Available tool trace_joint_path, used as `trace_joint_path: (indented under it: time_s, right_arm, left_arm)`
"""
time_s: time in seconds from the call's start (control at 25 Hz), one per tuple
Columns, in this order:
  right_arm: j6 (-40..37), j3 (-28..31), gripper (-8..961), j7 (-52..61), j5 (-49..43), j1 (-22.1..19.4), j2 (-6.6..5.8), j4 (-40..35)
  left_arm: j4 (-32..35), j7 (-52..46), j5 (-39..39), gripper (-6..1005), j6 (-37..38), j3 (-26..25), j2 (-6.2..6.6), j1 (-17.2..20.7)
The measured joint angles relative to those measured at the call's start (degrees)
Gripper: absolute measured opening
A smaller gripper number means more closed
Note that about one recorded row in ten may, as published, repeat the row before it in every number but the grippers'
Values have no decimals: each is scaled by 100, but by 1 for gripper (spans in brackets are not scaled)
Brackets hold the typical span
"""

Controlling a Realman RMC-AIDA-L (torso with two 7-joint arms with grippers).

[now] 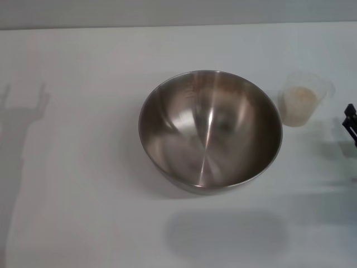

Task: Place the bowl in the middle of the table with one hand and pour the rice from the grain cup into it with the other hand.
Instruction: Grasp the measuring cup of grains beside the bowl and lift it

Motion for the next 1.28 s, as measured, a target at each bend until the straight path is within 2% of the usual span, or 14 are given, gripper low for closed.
trace_joint_path:
  time_s: [0.52,1.28]
  right_arm:
    - [777,3,832,0,0,441,-13,6]
    - [895,67,834,-18,8,688,-16,-53]
  left_arm:
    - [66,-28,3,790,-25,34,-1,-8]
    - [76,-35,5,789,-27,96,-4,15]
